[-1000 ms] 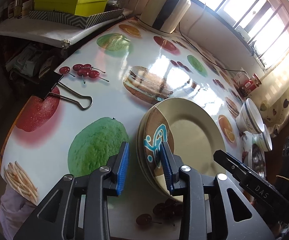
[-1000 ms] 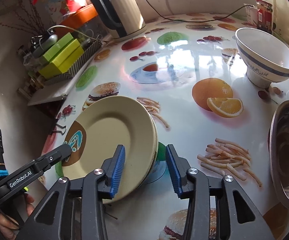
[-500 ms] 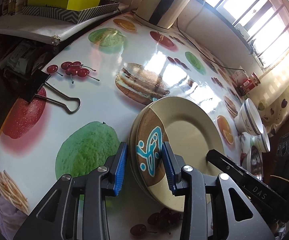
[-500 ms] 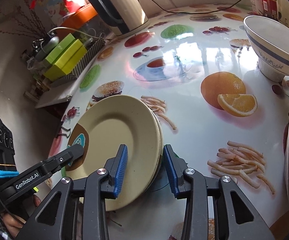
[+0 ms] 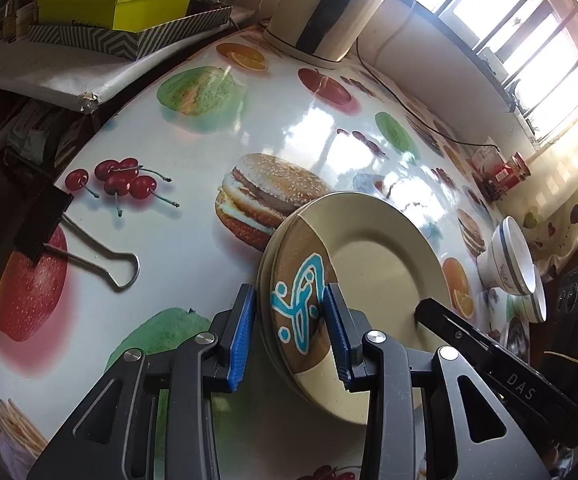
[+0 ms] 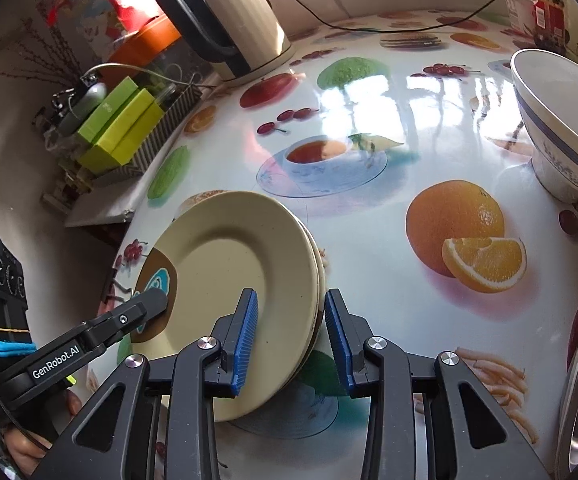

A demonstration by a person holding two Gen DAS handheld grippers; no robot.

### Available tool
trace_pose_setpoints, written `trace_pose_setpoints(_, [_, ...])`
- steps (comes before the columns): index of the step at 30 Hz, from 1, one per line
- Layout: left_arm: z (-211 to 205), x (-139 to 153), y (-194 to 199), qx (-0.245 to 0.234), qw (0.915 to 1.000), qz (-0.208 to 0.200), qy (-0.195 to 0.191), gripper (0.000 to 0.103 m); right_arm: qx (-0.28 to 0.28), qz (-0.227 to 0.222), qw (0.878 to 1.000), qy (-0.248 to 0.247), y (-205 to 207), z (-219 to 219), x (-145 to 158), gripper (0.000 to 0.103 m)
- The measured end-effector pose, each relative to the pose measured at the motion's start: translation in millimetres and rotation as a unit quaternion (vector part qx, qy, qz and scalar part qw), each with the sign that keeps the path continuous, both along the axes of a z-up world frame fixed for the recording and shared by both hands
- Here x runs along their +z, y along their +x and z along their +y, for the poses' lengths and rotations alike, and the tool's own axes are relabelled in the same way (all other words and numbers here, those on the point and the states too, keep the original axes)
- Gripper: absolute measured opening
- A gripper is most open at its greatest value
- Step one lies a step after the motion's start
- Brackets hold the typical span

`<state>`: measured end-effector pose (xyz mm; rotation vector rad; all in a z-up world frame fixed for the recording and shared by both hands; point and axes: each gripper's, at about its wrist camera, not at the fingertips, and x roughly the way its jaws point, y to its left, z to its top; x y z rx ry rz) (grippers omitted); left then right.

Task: Organize plates and bowls
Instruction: 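Open both tools to release the stacked plate rim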

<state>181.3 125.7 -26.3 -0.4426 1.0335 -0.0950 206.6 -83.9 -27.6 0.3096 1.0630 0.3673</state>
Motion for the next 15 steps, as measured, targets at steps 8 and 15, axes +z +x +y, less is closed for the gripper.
trace_pose_setpoints(8, [-5.3, 1.3, 23.5, -0.006, 0.9999, 0.002, 0.008, 0.036, -0.011, 0.003, 1.000, -0.001, 21.2, -4.4, 0.7, 0.034])
trace_pose_setpoints(15, [-9.3, 2.1, 34.5, -0.007, 0.9999, 0.002, 0.012, 0.036, -0.017, 0.003, 1.000, -0.002, 33.3, -8.4, 0.7, 0.034])
